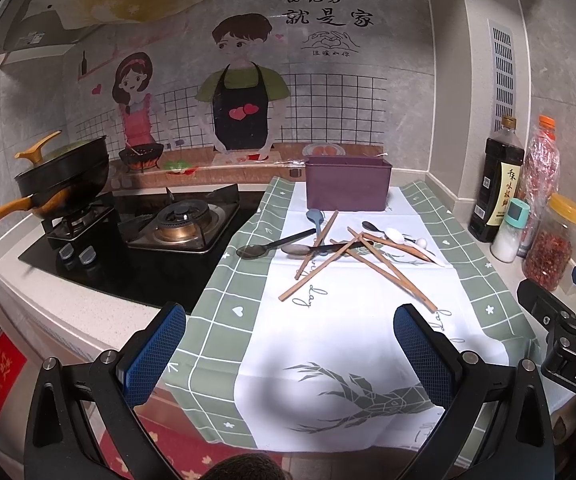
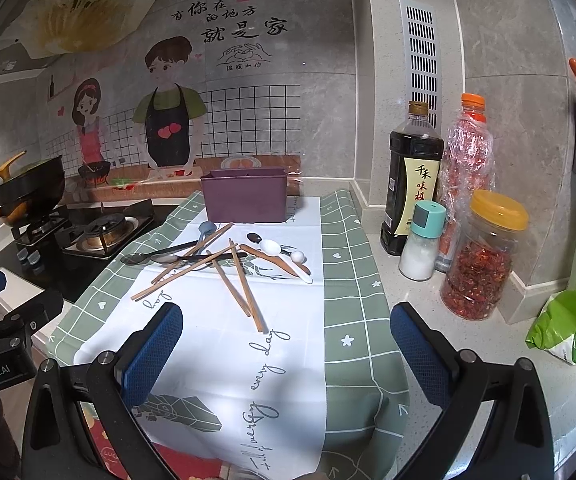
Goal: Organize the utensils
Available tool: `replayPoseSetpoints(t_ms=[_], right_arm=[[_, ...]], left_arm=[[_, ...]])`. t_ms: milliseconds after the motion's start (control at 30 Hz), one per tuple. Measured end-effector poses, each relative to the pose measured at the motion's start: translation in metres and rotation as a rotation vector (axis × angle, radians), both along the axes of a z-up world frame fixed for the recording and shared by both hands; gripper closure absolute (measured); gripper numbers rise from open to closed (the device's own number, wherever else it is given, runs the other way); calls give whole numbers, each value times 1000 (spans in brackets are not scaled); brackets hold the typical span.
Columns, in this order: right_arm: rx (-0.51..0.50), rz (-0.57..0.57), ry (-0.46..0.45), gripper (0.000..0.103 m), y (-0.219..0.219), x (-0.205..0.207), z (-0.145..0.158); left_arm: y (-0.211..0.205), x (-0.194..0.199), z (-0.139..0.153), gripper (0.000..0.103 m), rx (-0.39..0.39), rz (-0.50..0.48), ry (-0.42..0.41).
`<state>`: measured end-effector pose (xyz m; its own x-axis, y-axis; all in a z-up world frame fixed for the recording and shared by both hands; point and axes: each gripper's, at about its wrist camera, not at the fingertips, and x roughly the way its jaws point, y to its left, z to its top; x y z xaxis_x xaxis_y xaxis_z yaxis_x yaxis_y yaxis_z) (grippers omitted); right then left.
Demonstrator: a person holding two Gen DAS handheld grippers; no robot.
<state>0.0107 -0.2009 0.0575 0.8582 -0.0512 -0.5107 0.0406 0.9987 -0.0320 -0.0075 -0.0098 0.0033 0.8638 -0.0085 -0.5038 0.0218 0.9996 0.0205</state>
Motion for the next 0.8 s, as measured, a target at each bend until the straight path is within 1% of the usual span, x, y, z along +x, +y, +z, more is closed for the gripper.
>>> replayPoseSetpoints(t_ms=[433,667,800], right_arm=[[19,-12,-20,0,1,-3,1],[3,-7,-24,0,2,6,5],[-11,-3,-26,0,1,16,8]], left_arm=[[1,-2,2,0,-5,3,1],[5,8,3,0,-3,4,5],[4,21,3,0,3,-5,17]])
